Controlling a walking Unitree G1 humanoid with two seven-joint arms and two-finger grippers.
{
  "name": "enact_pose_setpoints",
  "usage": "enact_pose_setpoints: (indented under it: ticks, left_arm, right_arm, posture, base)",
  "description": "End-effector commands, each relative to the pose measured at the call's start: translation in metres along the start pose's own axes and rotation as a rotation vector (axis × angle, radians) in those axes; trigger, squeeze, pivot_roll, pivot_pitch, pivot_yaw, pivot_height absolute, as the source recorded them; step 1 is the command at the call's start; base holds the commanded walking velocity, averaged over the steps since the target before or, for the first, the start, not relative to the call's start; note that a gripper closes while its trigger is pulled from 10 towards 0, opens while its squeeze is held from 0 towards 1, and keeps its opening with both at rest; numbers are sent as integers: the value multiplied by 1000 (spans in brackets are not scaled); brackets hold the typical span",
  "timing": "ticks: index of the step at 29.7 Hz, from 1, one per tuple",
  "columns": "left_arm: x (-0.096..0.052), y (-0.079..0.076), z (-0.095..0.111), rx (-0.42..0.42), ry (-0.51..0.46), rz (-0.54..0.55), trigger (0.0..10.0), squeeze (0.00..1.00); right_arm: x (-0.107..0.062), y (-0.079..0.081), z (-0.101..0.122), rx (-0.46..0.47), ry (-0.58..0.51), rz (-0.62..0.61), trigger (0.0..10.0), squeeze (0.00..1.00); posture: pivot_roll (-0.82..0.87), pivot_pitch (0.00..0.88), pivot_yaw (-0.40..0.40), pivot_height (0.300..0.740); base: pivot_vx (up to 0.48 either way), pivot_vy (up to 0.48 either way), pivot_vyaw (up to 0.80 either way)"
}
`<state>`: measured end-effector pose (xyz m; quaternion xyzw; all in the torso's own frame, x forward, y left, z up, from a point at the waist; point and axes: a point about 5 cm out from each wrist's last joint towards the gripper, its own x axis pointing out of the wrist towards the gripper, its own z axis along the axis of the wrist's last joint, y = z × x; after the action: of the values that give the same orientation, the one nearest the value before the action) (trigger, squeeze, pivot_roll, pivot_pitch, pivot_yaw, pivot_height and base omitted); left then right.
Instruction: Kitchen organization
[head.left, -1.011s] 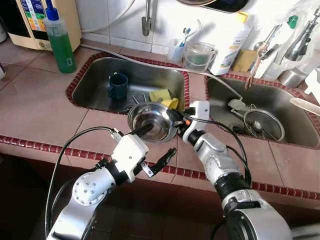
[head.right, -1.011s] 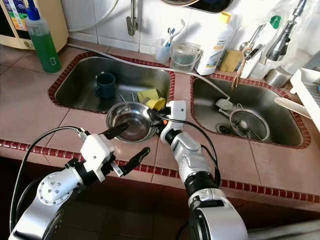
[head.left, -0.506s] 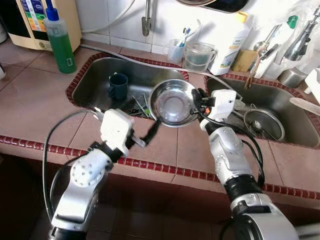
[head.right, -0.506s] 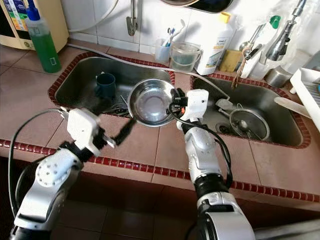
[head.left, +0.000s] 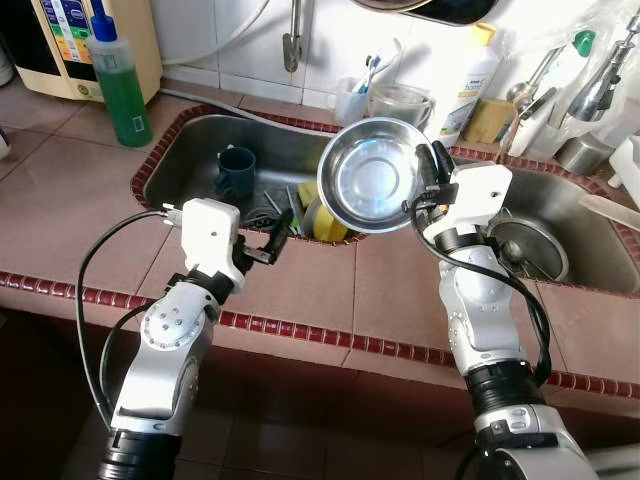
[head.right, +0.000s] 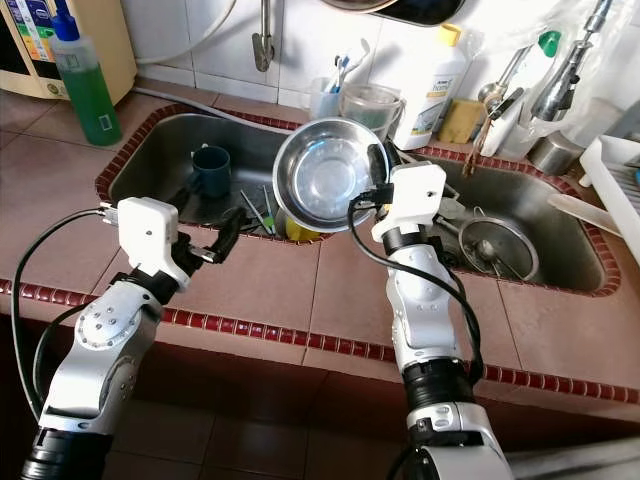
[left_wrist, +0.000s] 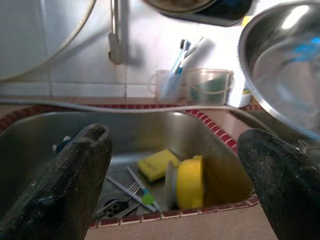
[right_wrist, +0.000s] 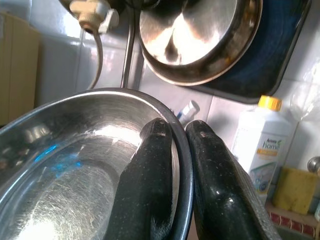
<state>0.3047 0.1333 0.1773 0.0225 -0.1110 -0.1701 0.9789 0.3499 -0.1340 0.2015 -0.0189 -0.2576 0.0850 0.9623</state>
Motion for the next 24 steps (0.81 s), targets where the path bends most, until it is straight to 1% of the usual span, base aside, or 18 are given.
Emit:
enact_pose_setpoints:
  ticks: [1,6,8,21,24]
  left_arm:
    - [5,0,1,4,15,18,10000,0]
    - [8,4,0,1,35,50,10000,0]
    - [8,5,-1,-17,42,62,10000,0]
    - [8,3,-1,-18,43,60,10000,0]
    - [8,4,-2,-16,45,62,10000,0]
  right_arm:
    - [-1,-3,8,-16,-34,-10,10000,0]
    - [-7,3,8,-12,-29,9,10000,0]
    - [-9,5,8,-12,-20,15,10000,0]
    - [-12,9,9,-15,-8,40,10000,0]
    - [-12,9,9,-15,-6,44,10000,0]
  posture:
    - [-139,85,-117,740]
    - [-139,83,-115,740]
    - [-141,81,-115,740]
    - [-142,75,-119,740]
    - [-137,69,-121,740]
  base:
    - [0,0,0]
    - [0,0,0]
    - [0,0,0]
    - [0,0,0]
    - [250,0,0]
